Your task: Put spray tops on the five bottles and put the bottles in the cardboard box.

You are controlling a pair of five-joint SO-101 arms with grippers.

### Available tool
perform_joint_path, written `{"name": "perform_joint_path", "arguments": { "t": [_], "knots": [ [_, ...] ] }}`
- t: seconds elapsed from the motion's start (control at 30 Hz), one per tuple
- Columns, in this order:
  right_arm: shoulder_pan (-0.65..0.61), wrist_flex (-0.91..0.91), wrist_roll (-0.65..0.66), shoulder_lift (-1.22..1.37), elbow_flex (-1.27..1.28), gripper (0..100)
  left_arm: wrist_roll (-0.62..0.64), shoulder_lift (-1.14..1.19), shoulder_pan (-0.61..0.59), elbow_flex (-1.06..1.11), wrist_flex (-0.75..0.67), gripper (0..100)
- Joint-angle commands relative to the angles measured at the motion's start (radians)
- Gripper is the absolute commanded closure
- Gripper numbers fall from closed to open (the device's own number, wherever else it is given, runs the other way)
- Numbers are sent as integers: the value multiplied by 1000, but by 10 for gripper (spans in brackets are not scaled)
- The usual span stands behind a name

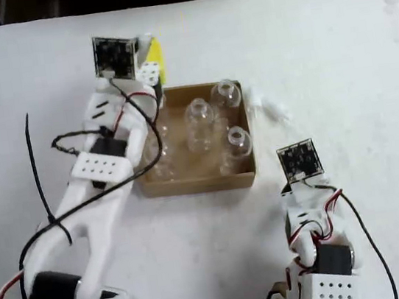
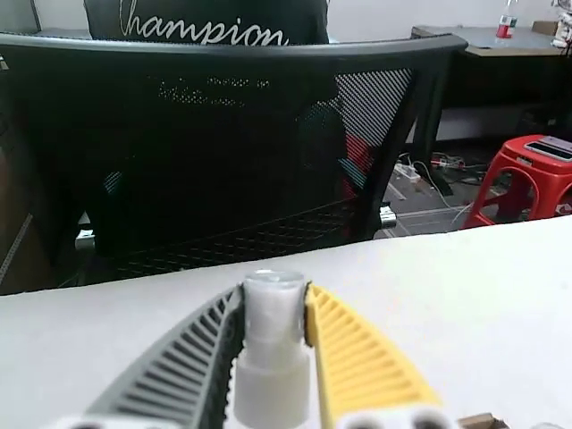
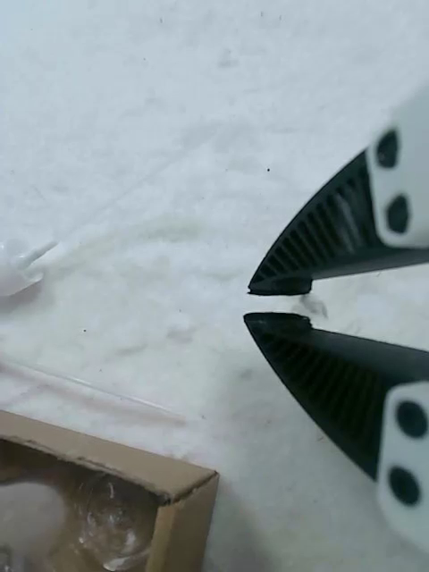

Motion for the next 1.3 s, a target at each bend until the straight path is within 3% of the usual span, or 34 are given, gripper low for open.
{"name": "perform_joint_path", "arguments": {
  "t": [0.0,0.4,0.73,1.27],
  "knots": [
    [-10,-24,18,-5,9,981,15,-142,-12,68,-31,976],
    [-7,-24,18,-5,9,981,20,-191,-10,362,-457,977],
    [-7,-22,18,-5,9,981,25,-76,5,344,-577,977],
    [-8,-22,18,-5,9,981,23,-134,5,489,-580,976]
  ]
}}
